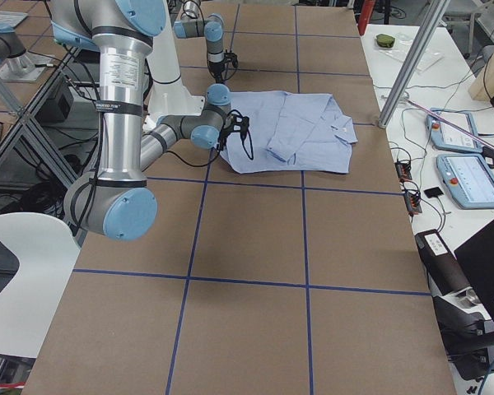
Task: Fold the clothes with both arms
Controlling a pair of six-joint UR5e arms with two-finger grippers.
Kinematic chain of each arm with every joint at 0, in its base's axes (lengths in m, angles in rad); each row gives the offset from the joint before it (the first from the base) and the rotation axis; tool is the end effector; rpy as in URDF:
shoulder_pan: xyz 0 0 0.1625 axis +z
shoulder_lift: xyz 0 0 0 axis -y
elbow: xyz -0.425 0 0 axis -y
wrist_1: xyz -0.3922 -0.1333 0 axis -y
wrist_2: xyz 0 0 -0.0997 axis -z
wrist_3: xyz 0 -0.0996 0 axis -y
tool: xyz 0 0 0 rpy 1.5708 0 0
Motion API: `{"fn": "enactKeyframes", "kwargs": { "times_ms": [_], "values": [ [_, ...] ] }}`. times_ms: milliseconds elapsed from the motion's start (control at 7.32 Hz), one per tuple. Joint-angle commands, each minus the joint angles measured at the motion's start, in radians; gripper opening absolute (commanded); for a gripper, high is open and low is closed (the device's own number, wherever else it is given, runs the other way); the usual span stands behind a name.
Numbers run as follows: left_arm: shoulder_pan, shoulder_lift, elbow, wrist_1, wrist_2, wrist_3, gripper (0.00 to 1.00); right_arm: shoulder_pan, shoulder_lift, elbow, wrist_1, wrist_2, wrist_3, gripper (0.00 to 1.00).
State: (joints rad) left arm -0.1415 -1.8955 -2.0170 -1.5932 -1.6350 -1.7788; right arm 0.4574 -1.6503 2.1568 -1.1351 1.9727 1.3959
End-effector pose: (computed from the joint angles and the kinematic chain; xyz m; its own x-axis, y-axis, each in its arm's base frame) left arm 0.5342 -0.2043 0.2907 0.6598 -0.3022 -0.6880 0.2368 0.9526 -0.1912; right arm -0.3549 -0.2798 0.3692 0.5408 0.0877 0.8365 -0.0289 0.9959 -0.0858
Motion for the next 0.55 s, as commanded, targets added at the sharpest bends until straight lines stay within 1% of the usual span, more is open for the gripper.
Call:
{"fn": "enactKeyframes", "kwargs": {
  "times_ms": [0, 410],
  "values": [
    [-0.003, 0.021, 0.0, -0.037, 0.004, 0.044, 0.79, 0.004, 0.0, 0.0, 0.0, 0.0, 0.0, 0.0],
    [0.002, 0.044, -0.003, -0.05, 0.004, 0.097, 0.79, 0.004, 0.0, 0.0, 0.0, 0.0, 0.0, 0.0]
  ]
}}
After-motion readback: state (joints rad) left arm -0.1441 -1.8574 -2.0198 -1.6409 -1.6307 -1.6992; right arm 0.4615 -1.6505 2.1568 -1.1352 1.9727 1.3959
